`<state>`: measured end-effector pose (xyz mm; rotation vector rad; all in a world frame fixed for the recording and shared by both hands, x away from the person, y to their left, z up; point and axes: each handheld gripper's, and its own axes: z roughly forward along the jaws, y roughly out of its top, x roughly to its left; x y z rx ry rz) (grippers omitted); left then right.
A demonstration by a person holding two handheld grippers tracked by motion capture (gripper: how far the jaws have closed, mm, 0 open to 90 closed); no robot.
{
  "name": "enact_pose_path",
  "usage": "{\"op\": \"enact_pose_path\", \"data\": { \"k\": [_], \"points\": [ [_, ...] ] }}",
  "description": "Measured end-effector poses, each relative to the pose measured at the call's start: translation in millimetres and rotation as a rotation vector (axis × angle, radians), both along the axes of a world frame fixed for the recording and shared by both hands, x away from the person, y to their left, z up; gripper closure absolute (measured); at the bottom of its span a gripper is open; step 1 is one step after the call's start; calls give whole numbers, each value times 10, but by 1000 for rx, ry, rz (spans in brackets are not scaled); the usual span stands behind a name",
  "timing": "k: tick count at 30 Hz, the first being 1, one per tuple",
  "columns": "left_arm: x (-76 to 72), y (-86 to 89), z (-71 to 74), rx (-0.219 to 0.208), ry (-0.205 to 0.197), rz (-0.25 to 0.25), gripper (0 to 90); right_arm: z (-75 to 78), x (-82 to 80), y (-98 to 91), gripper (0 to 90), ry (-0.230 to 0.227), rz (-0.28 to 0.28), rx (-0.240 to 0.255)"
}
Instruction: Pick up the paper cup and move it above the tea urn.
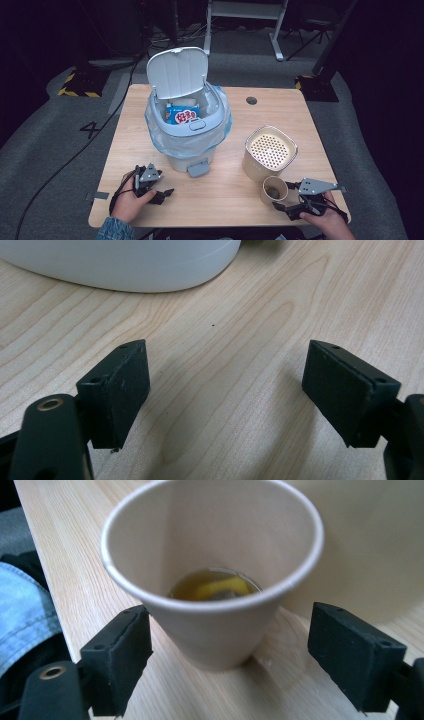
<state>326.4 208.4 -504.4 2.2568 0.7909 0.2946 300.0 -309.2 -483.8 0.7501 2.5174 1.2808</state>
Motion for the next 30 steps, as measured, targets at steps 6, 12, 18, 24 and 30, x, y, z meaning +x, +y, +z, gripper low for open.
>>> {"op": "enact_pose_path", "data": {
  "k": [6, 12, 18, 24, 30],
  "points": [
    [0, 0, 0, 0, 1, 0, 195, -70, 28, 85, 215, -2, 6, 56],
    [0, 0, 0, -1, 1, 0, 195, -156, 65, 153, 257, 4, 8, 88],
    [1, 0, 0, 0, 0, 0, 195, -162, 83, 168, 297, -11, 32, 94],
    [1, 0, 0, 0, 0, 0, 195, -126, 68, 160, 302, -33, 64, 119],
    [1, 0, 0, -1, 1, 0, 195, 23, 35, 137, 303, -57, 115, 122]
  ]
}}
